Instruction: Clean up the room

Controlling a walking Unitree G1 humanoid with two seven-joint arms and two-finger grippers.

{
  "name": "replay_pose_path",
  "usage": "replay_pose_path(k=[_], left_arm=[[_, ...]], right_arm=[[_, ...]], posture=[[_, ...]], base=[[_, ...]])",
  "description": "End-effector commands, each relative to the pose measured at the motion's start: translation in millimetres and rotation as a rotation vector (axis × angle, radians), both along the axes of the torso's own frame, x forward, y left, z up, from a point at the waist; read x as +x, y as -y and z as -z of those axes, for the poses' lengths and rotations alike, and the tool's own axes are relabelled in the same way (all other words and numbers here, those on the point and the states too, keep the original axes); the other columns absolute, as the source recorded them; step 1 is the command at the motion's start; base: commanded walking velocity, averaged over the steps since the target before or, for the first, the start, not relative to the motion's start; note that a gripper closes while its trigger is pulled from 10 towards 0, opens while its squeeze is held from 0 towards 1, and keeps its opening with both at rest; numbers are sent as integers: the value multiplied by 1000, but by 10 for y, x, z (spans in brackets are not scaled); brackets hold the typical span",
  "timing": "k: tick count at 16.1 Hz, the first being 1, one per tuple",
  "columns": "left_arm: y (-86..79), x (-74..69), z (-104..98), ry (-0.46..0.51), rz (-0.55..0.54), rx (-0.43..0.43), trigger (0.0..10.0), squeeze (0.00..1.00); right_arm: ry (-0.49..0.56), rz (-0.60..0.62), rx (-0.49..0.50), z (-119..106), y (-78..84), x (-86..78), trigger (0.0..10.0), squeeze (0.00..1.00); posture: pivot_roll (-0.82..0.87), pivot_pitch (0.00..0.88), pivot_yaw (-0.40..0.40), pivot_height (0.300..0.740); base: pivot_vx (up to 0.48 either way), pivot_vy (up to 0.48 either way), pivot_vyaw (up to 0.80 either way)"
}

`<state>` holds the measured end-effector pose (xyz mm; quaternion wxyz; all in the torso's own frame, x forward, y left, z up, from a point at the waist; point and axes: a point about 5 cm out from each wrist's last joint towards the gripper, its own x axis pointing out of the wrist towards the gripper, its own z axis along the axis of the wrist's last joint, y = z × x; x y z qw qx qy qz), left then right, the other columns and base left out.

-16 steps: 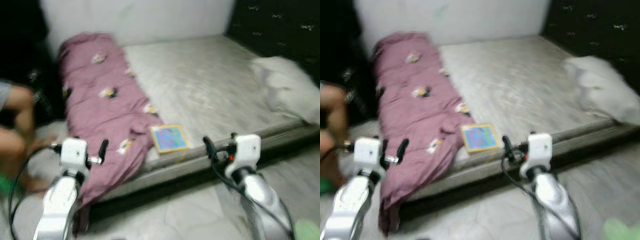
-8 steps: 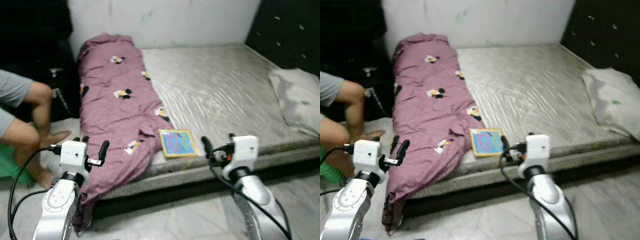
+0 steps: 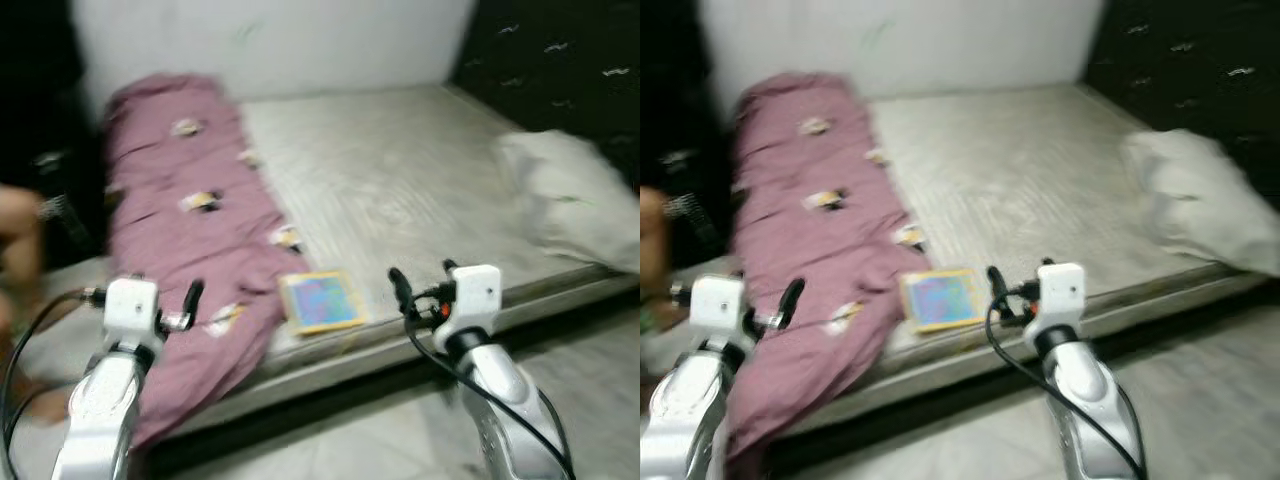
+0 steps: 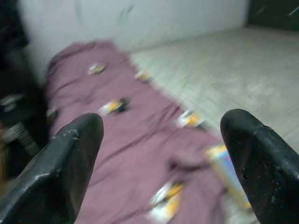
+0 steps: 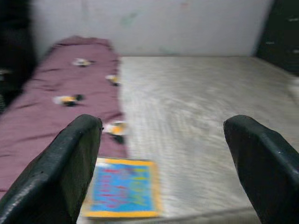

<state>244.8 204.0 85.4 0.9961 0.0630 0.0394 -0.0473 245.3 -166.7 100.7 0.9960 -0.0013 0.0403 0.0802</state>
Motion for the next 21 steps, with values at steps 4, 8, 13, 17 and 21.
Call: replay_pose_path(k=[4,8,13,17,21], left_arm=[[-23,-19,15,-14,0,2,10000,0],[-5,-10,28,-15,-18,12,10000,0],[-1,-9,28,-15,-16,14,10000,0],[18,-18,40,-19,-13,18,10000,0],[27,14,36,-16,-5,24,10000,0]], right_arm=[[22,5,0,-49,9,35,10000,0],[25,-2,-4,-49,6,32,10000,0],[26,-8,-7,-46,0,27,10000,0],[27,-8,-8,-41,-4,16,10000,0],[27,-3,-4,-31,-13,21,10000,0]], posture=[[-38,0,-55,740],[-37,0,-55,740],[-39,0,-56,740],[-41,0,-52,740],[-47,0,-47,740]], base=[[281,0,284],[0,0,200],[0,0,800],[0,0,800],[0,0,800]])
